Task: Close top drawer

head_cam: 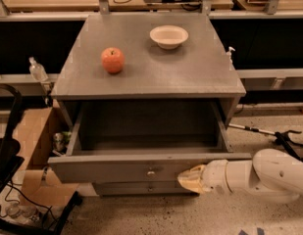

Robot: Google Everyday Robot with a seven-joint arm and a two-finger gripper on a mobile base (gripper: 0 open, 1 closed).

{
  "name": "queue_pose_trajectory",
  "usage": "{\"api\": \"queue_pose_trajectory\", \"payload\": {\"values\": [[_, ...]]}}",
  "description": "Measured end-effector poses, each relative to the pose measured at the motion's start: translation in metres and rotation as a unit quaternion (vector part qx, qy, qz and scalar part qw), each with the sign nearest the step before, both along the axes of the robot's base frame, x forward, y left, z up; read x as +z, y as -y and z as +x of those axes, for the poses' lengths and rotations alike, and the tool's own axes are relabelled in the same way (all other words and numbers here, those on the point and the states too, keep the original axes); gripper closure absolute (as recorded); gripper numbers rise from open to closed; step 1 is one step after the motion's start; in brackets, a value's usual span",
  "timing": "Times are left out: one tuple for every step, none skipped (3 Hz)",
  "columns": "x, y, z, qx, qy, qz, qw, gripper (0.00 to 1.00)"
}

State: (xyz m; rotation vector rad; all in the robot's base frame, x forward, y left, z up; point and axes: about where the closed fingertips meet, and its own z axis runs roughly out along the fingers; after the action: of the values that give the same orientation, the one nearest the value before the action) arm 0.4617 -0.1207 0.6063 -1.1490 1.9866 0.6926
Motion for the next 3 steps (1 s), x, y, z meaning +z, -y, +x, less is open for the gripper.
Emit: {"api": "queue_pose_trajectory", "payload": {"values": [[0.000, 0.000, 0.007, 0.000, 0.001, -0.001, 1.0000, 1.00], [-0.004, -0.007, 0.042, 0.002, 0.001, -0.005, 1.0000, 1.00], [-0.006, -0.013, 0.076, 0.004, 0.001, -0.011, 0.9999, 1.00]]}}
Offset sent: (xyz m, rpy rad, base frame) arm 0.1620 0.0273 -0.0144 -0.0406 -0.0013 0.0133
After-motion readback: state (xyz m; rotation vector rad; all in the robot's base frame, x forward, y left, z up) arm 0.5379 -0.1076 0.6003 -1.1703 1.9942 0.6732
